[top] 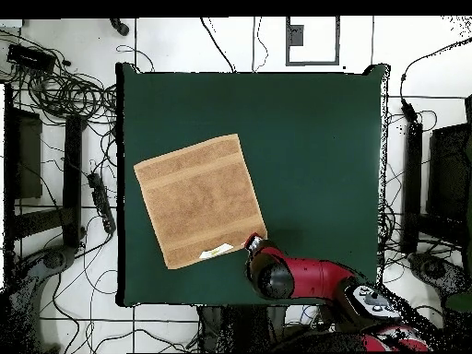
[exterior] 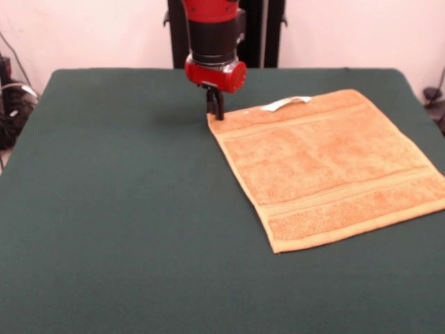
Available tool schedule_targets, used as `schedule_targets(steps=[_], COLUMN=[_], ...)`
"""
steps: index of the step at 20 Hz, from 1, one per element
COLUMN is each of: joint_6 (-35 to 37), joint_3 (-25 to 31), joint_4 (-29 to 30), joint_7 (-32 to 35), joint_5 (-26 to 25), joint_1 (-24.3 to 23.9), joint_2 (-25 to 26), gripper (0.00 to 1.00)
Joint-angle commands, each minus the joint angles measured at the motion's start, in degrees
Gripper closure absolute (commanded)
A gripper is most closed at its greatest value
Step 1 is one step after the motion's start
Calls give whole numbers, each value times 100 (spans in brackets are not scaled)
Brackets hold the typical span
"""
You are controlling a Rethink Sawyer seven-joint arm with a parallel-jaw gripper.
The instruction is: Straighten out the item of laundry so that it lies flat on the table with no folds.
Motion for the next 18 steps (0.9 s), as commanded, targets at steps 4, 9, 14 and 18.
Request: schedule_targets(steps=[4,9,14,18], joint_6=[-566,-584,-488,-295], joint_3=[475,578,614,599], joint_4=[-564,-565,-465,-283], joint_7=[532,522,510,432], joint_5=[132,107,103,37], joint_1=[230,135,88,-64], joint_2=[378,445,344,146], gripper=[100,100,100,100])
